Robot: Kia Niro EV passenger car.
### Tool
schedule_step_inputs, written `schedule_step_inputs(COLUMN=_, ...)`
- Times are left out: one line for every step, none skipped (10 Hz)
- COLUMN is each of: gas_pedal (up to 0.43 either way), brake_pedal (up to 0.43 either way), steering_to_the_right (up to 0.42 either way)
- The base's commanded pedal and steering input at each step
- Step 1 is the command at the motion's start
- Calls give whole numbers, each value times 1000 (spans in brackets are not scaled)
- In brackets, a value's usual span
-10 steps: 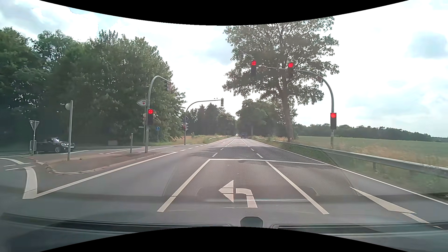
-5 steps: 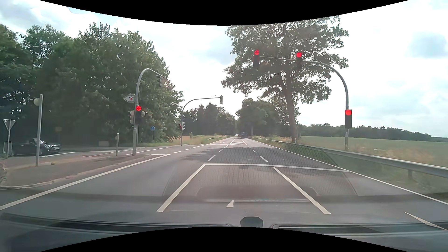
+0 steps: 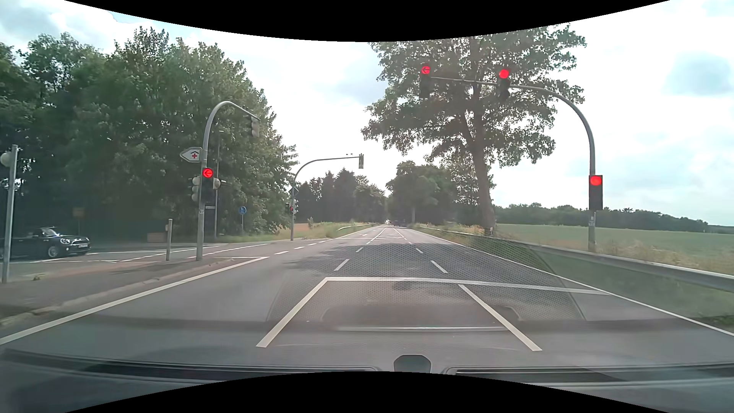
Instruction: Follow the waypoints while adhering to traffic rules and regulations
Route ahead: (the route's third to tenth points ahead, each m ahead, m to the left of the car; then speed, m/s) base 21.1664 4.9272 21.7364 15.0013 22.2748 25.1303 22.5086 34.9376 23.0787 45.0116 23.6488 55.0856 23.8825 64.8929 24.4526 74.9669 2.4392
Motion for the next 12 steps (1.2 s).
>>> schedule_step_inputs(gas_pedal=0, brake_pedal=195, steering_to_the_right=3)
schedule_step_inputs(gas_pedal=0, brake_pedal=195, steering_to_the_right=2)
schedule_step_inputs(gas_pedal=0, brake_pedal=195, steering_to_the_right=2)
schedule_step_inputs(gas_pedal=0, brake_pedal=183, steering_to_the_right=2)
schedule_step_inputs(gas_pedal=0, brake_pedal=171, steering_to_the_right=2)
schedule_step_inputs(gas_pedal=0, brake_pedal=165, steering_to_the_right=2)
schedule_step_inputs(gas_pedal=0, brake_pedal=159, steering_to_the_right=2)
schedule_step_inputs(gas_pedal=0, brake_pedal=159, steering_to_the_right=2)
schedule_step_inputs(gas_pedal=0, brake_pedal=159, steering_to_the_right=3)
schedule_step_inputs(gas_pedal=0, brake_pedal=159, steering_to_the_right=3)
schedule_step_inputs(gas_pedal=0, brake_pedal=152, steering_to_the_right=2)
schedule_step_inputs(gas_pedal=0, brake_pedal=140, steering_to_the_right=2)
